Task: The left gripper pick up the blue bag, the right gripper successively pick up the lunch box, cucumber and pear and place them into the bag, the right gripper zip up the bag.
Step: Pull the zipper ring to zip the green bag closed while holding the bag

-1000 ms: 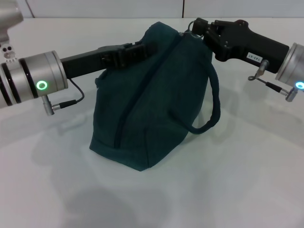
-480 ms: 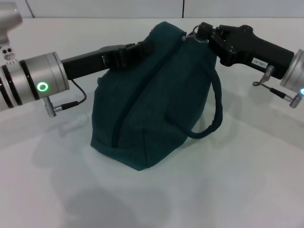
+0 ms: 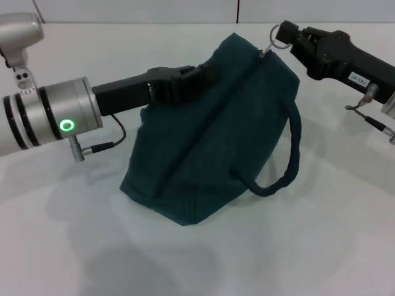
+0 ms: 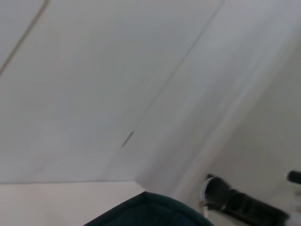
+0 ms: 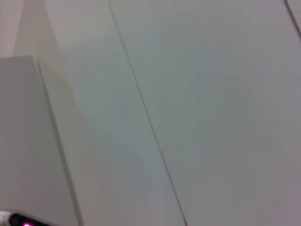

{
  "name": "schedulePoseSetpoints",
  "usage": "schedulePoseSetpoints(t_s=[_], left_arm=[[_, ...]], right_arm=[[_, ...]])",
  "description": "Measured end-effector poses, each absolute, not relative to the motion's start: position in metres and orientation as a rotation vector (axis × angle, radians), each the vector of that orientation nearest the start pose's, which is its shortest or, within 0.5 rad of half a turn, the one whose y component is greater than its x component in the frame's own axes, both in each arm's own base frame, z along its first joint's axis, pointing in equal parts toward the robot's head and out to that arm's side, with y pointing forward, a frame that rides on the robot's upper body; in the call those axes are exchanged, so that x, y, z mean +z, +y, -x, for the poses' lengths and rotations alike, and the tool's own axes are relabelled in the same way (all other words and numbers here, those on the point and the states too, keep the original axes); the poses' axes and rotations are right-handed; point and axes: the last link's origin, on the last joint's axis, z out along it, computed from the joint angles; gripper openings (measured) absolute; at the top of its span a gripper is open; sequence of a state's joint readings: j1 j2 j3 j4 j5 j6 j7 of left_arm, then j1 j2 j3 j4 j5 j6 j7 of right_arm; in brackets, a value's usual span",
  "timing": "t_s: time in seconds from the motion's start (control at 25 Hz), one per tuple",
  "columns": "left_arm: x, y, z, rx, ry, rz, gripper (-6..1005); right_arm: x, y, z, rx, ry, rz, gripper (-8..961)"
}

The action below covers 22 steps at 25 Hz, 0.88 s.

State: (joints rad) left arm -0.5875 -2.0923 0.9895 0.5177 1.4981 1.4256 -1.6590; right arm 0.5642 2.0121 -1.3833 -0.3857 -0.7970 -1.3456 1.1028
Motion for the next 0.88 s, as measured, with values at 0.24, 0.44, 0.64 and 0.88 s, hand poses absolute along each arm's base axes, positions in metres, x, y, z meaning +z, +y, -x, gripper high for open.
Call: schedulePoseSetpoints(t_s=[0.24,0.44,0.64,0.88], left_arm=[[-0.023,0.345,0.202,-1.246,-0.987,2.585,55],[-0.022,0.341,0.200,-1.271,-0.939,2.608,54],[-0.021,0.335,0.197,-1.299,-0.901,2.643,54],[-0.020,0.332,0.195,-1.321,-0.874,2.667,54]], right_arm=[[-0.006,0.366,-0.220,1.273,0.624,2.275,57],[-0.008,0.365,-0.226,1.258,0.661,2.263,58],[-0.008,0.365,-0.230,1.252,0.679,2.248,58],[-0.008,0.366,-0.232,1.236,0.690,2.238,59]])
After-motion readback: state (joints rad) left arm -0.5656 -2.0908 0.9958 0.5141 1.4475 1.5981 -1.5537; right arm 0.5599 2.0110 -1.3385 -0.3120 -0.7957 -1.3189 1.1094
